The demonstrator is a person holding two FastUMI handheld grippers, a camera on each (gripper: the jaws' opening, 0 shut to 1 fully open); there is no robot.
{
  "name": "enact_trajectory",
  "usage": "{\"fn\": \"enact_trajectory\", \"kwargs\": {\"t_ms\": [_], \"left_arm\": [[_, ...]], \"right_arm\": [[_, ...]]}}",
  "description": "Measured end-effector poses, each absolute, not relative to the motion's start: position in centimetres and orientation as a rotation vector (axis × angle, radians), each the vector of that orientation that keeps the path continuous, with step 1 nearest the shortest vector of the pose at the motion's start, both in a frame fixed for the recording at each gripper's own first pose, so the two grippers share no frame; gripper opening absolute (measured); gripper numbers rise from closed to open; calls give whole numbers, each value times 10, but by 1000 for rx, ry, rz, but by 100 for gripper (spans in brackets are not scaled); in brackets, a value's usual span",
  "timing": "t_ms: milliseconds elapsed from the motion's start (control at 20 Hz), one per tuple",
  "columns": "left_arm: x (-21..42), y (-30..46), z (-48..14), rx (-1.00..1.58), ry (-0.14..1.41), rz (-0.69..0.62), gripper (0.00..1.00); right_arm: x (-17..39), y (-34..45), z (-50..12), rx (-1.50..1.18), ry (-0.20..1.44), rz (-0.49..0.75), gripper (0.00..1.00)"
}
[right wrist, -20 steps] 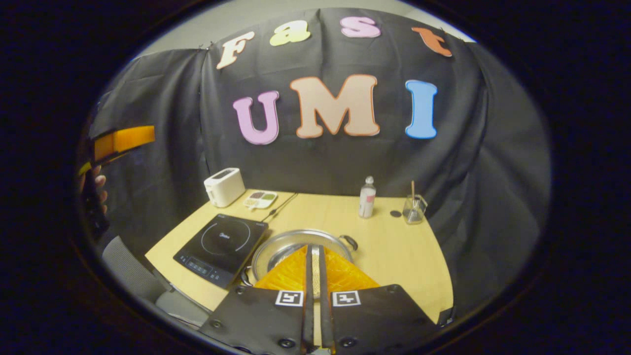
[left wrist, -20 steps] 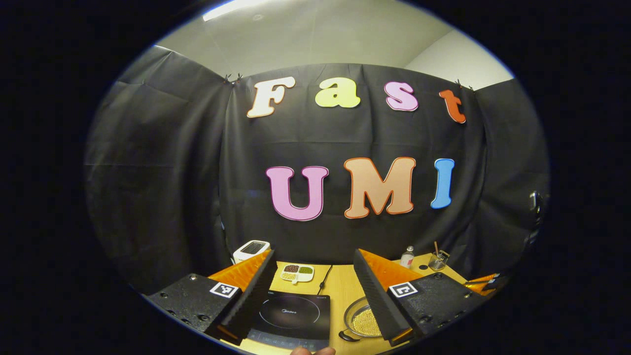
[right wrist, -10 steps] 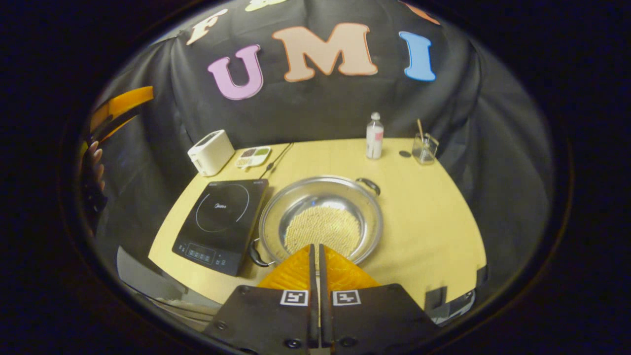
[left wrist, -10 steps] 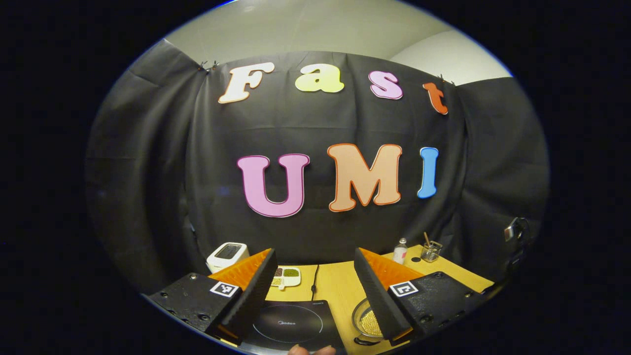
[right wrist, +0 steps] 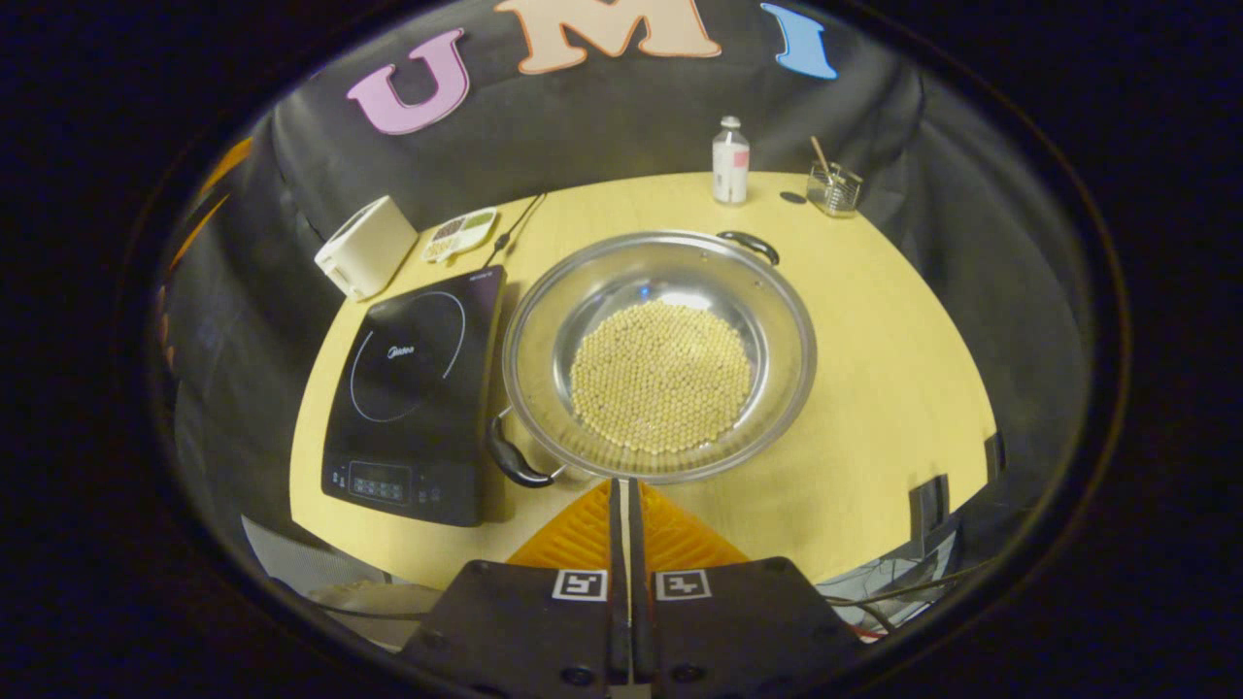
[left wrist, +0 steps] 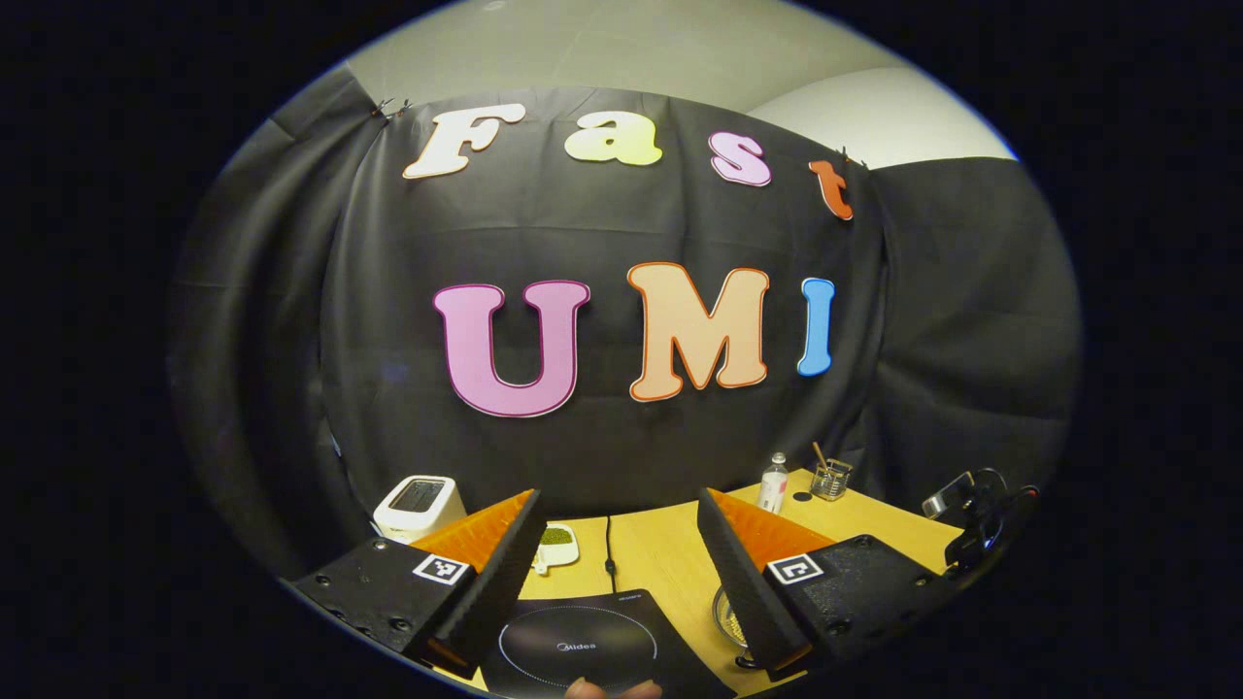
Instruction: First push the handle of the pot to place it horizontally, then grasp the pot with both hands and set it on the induction cooktop.
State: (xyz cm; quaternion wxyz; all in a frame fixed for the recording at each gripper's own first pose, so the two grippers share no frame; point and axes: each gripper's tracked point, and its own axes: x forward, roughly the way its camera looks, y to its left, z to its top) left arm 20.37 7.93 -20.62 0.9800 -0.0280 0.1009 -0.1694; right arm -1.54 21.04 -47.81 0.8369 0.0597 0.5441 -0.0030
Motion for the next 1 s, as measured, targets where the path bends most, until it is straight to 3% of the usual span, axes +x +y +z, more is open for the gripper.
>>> {"fn": "enact_trajectory", "kwargs": {"t_ms": [250, 300, 450, 1000], "left_arm": [[204, 99, -218, -78, 209, -328, 96], [203, 104, -219, -72, 216, -324, 95], [200, 116, -220, -54, 215, -317, 96], [195, 154, -238, -79, 249, -245, 95]], "right_arm": [[-16, 232, -510, 113, 1231, 13, 4], [-15, 236, -516, 114, 1250, 17, 0], [-11, 245, -530, 116, 1279, 18, 4], [9, 274, -538, 117, 1311, 63, 0]]}}
